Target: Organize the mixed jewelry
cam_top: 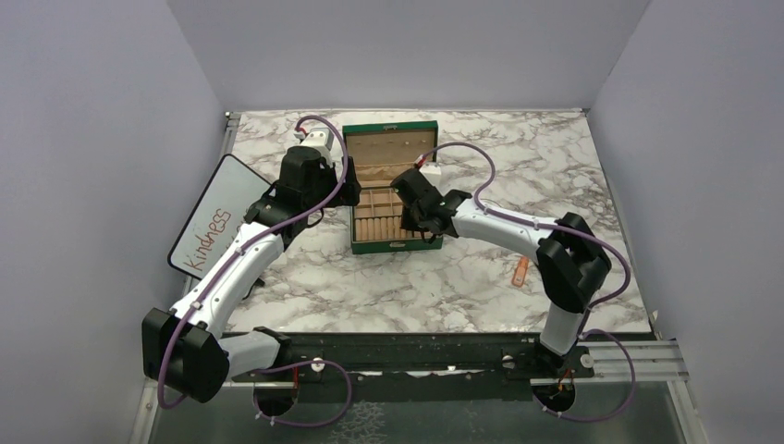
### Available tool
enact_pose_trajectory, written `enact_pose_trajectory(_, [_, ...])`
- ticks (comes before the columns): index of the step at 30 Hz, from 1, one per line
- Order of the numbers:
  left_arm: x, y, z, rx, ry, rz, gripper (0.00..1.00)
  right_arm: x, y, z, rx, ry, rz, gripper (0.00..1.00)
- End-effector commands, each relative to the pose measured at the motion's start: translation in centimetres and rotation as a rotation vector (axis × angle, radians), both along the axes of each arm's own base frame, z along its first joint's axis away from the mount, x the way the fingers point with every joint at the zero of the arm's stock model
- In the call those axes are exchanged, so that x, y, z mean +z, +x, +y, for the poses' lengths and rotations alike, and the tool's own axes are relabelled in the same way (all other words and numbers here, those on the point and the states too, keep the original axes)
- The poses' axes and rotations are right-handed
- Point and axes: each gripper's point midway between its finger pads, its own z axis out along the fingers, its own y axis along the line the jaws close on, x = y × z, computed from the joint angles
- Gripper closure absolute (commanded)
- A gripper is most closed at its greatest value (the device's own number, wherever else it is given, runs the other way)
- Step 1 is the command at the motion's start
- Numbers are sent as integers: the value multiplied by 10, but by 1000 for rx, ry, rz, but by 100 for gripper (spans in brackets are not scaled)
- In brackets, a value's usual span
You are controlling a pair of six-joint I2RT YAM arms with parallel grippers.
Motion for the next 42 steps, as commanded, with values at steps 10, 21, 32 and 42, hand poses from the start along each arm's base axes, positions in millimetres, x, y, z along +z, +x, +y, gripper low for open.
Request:
enact_pose_trajectory(10, [9,-1,0,-5,-28,-31,8,26,3,-4,-42,12,-40,75])
enact_pose_trajectory(21, [11,-2,-2,-17,-33,-39,7,65,42,-98,-187,59,-121,70])
enact_pose_trajectory(32, [4,1,-6,-24,-41,-19,7,-2,54,-176,-151,-71,44,50])
enact_pose_trajectory(42, [-1,3,-5,-21,-37,-4,6,-37,72,-165,-49,-139,131,50])
